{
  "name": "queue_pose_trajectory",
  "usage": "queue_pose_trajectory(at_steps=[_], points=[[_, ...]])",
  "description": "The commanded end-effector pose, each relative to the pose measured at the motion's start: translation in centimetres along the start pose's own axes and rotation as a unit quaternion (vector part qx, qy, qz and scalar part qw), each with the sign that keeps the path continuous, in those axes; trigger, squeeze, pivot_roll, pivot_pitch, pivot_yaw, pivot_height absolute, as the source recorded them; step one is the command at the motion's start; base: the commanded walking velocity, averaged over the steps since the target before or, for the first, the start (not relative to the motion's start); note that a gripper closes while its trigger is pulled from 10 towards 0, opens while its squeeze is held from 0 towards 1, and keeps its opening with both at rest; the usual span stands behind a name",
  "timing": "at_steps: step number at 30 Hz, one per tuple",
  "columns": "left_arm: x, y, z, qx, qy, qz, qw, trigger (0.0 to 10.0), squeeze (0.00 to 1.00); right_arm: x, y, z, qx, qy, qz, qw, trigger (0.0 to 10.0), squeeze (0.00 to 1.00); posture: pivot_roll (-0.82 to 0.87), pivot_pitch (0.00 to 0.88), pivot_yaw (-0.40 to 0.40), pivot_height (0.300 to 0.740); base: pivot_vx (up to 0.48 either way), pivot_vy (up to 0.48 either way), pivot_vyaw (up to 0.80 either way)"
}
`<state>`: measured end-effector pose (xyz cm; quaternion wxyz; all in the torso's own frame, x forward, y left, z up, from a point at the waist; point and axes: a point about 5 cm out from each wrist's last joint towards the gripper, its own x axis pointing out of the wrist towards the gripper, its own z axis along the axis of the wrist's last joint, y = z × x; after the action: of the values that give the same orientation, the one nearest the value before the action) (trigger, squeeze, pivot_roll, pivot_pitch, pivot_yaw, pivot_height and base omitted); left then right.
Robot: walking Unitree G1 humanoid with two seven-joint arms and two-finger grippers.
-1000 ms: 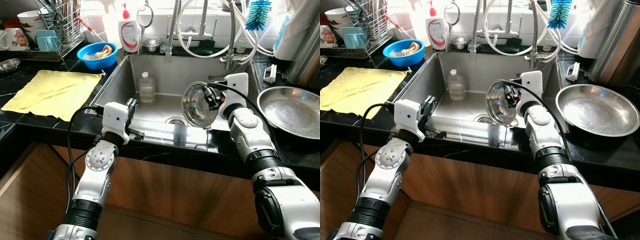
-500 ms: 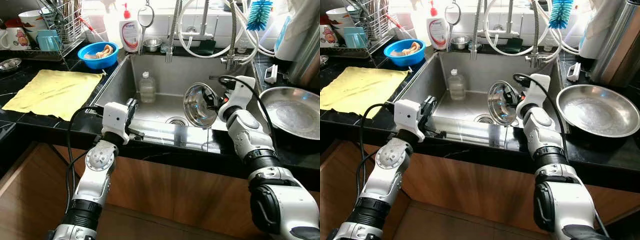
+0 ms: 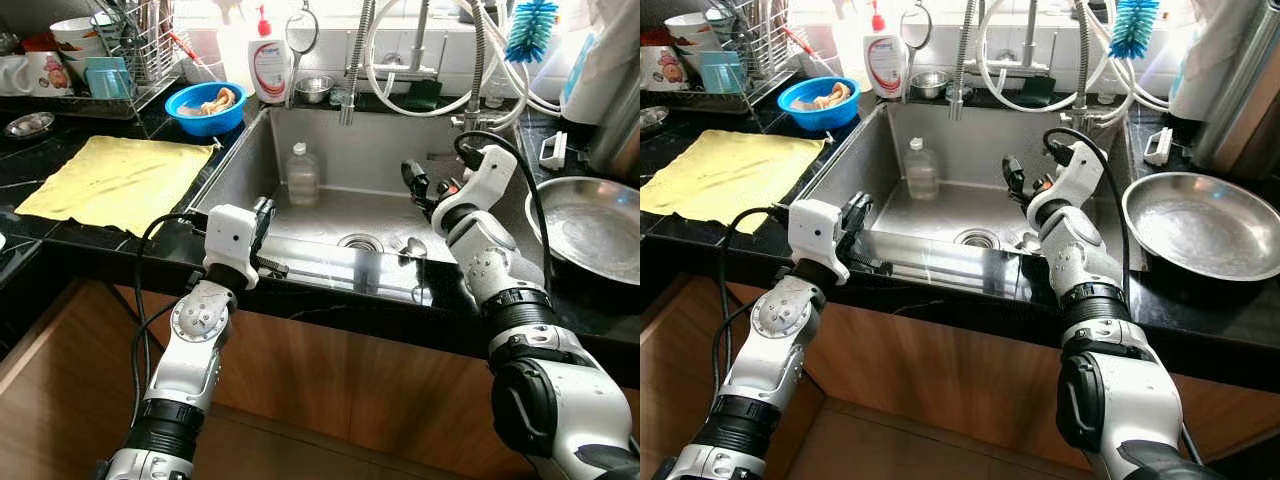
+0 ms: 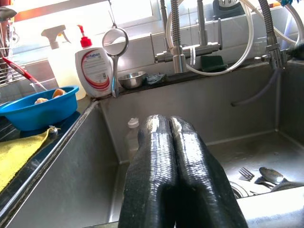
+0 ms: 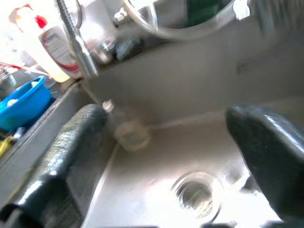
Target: Kitchen organization
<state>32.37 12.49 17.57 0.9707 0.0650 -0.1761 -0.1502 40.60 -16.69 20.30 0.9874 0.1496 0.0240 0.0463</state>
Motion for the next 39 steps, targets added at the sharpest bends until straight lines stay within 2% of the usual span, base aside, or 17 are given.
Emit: queue_pose_trajectory(at_steps=[1, 2, 3, 7, 9, 12, 13, 15, 18, 20, 24, 25, 27, 28, 36, 37, 39], points=[[-0.2, 0.2, -0.1, 0.012, 0.007, 0.0, 1.0, 10.0, 0.0, -0.2, 0.3, 1.4, -0.07, -0.034, -0.007, 0.997, 10.0, 0.0, 0.01, 0.0, 0.05, 0.74, 0.0, 0.0, 0.0], [-0.2, 0.2, -0.1, 0.012, 0.007, 0.001, 1.0, 10.0, 0.0, -0.3, 0.4, 1.5, -0.087, -0.04, -0.01, 0.995, 10.0, 0.0, 0.01, 0.0, 0.05, 0.74, 0.0, 0.0, 0.0], [-0.2, 0.2, -0.1, 0.012, 0.008, 0.001, 1.0, 10.0, 0.0, -0.8, 0.5, 2.3, -0.132, -0.064, -0.02, 0.989, 10.0, 0.0, 0.0, 0.0, 0.05, 0.74, 0.0, 0.0, 0.0], [-0.2, 0.1, -0.1, 0.011, 0.008, 0.002, 1.0, 10.0, 0.0, -1.8, 0.4, 3.1, -0.169, -0.091, -0.032, 0.981, 10.0, 0.0, 0.0, 0.0, 0.051, 0.74, 0.0, 0.0, 0.0], [-0.2, 0.1, -0.1, 0.01, 0.009, 0.002, 1.0, 10.0, 0.0, -2.4, 0.0, 3.4, -0.177, -0.1, -0.045, 0.978, 10.0, 0.0, 0.0, 0.0, 0.052, 0.74, 0.0, 0.0, 0.0], [-0.2, 0.0, -0.2, 0.009, 0.009, 0.001, 1.0, 10.0, 0.0, -4.3, -1.6, 3.7, -0.187, -0.109, -0.08, 0.973, 10.0, 0.0, -0.01, 0.0, 0.052, 0.74, 0.0, 0.0, 0.0], [-0.2, 0.0, -0.2, 0.009, 0.009, 0.001, 1.0, 10.0, 0.0, -4.3, -1.6, 3.7, -0.187, -0.109, -0.08, 0.973, 10.0, 0.0, -0.01, 0.0, 0.052, 0.74, 0.0, 0.0, 0.0], [-0.3, 0.0, -0.3, 0.007, 0.01, 0.0, 1.0, 10.0, 0.0, -5.8, -2.6, 4.1, -0.198, -0.114, -0.105, 0.968, 10.0, 0.0, -0.02, 0.0, 0.052, 0.74, 0.0, 0.0, 0.0], [-0.3, -0.1, -0.3, 0.006, 0.01, -0.001, 1.0, 10.0, 0.0, -6.4, -3.1, 4.3, -0.201, -0.114, -0.116, 0.966, 10.0, 0.0, -0.02, 0.0, 0.052, 0.74, 0.0, 0.0, 0.0], [-0.3, -0.2, -0.3, 0.006, 0.011, -0.002, 1.0, 10.0, 0.0, -7.4, -3.8, 4.6, -0.204, -0.112, -0.135, 0.963, 10.0, 0.0, -0.02, 0.0, 0.05, 0.74, 0.0, 0.0, 0.0], [-0.3, -0.2, -0.3, 0.005, 0.012, -0.002, 1.0, 10.0, 0.0, -8.1, -4.0, 4.5, -0.208, -0.104, -0.137, 0.963, 10.0, 0.0, -0.02, 0.0, 0.05, 0.74, 0.0, 0.0, 0.0], [-0.3, -0.2, -0.3, 0.005, 0.012, -0.002, 1.0, 10.0, 0.0, -8.3, -4.0, 4.4, -0.21, -0.099, -0.137, 0.963, 10.0, 0.58, -0.02, 0.0, 0.05, 0.74, 0.0, 0.0, 0.0], [-0.3, -0.2, -0.3, 0.006, 0.012, -0.002, 1.0, 10.0, 0.0, -8.5, -4.1, 4.2, -0.208, -0.095, -0.135, 0.964, 10.0, 0.58, -0.01, 0.0, 0.049, 0.74, 0.0, 0.0, 0.0], [-0.4, -0.2, -0.3, 0.006, 0.012, -0.002, 1.0, 10.0, 0.0, -8.6, -4.1, 4.0, -0.202, -0.09, -0.135, 0.966, 10.0, 1.0, -0.01, 0.0, 0.049, 0.74, 0.0, 0.0, 0.0], [-0.4, -0.1, -0.4, 0.007, 0.013, -0.003, 1.0, 10.0, 0.0, -8.9, -4.1, 3.8, -0.187, -0.071, -0.145, 0.969, 10.0, 1.0, -0.01, 0.0, 0.049, 0.74, 0.0, 0.0, 0.0], [-0.4, -0.1, -0.3, 0.007, 0.013, -0.004, 1.0, 10.0, 0.0, -8.9, -4.2, 3.6, -0.195, -0.062, -0.15, 0.967, 10.0, 0.0, -0.01, 0.0, 0.05, 0.74, 0.0, 0.0, 0.0], [-0.4, -0.1, -0.4, 0.007, 0.013, -0.005, 1.0, 10.0, 0.0, -9.0, -4.5, 3.4, -0.2, -0.049, -0.159, 0.965, 10.0, 0.0, -0.01, 0.0, 0.05, 0.74, 0.0, 0.0, 0.0]])
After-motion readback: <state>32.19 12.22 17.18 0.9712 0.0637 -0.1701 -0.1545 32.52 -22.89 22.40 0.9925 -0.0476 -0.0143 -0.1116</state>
